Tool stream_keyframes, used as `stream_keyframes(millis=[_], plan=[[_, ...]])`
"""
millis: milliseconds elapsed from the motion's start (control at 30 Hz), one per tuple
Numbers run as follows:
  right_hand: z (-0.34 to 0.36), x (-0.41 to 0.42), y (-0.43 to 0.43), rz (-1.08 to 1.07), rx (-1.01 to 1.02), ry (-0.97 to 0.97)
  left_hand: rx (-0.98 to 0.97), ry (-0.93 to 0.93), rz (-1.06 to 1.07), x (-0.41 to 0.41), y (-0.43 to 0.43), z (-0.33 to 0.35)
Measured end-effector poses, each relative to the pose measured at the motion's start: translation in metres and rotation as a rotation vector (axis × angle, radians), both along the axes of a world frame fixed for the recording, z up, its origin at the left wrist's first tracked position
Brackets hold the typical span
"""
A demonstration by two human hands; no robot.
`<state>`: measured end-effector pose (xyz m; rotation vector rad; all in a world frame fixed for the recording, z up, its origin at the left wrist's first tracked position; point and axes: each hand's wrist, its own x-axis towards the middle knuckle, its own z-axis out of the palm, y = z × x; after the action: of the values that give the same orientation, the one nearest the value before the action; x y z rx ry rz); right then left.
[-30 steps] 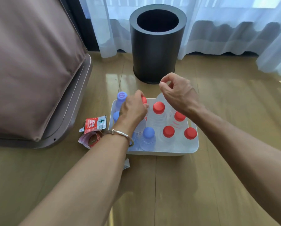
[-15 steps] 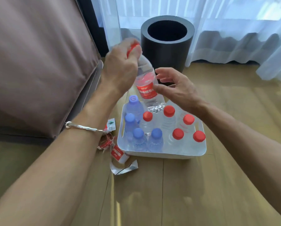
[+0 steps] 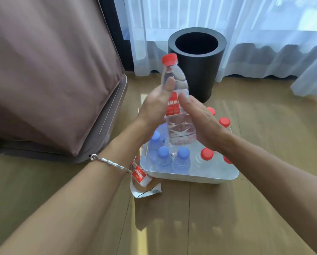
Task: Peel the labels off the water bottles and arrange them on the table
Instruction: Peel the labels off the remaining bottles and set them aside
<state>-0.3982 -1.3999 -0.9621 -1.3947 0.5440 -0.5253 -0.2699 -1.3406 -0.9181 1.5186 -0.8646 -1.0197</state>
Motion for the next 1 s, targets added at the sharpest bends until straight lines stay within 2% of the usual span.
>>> stream_keyframes(millis=[33,100,133,200,267,300,367,467,600,733,867,1000], plan=[[-0.03,-0.002,-0.02,-0.037,0.022,0.041,0.019,0.016,-0.058,-0.014,0.004,0.006],[-0.128,0.034,-0.074,-0.292,-0.086,0.038,-0.015,0.075,-0.141,-0.028,0.015,0.002],[-0.146,0.04,-0.081,-0.323,-0.143,0.026,-0.016,0.113,-0.124,-0.027,0.017,-0.002],[-0.1,0.019,-0.045,-0.296,-0.139,0.021,0.008,0.119,-0.053,-0.015,0.006,-0.012],[-0.017,0.016,-0.004,-0.185,0.037,-0.001,0.043,0.003,0.004,0.005,0.003,-0.022],[-0.013,0.018,-0.005,-0.237,0.055,0.067,0.046,-0.031,-0.01,0.013,0.004,-0.027],[-0.012,0.021,-0.005,-0.238,0.038,0.043,0.028,-0.063,-0.05,0.022,0.005,-0.034],[-0.012,0.027,-0.009,-0.24,0.024,0.131,0.008,-0.122,-0.111,0.031,0.007,-0.033],[-0.013,0.023,-0.01,-0.258,0.07,0.12,0.033,-0.177,-0.105,0.038,0.008,-0.035],[-0.01,0.022,-0.01,-0.274,0.051,0.069,-0.03,-0.208,-0.052,0.033,0.005,-0.033],[-0.011,0.024,-0.011,-0.281,0.021,0.008,-0.035,-0.196,0.032,0.022,0.0,-0.029],[-0.013,0.017,-0.007,-0.243,0.0,0.038,0.001,-0.128,-0.059,0.03,0.003,-0.033]])
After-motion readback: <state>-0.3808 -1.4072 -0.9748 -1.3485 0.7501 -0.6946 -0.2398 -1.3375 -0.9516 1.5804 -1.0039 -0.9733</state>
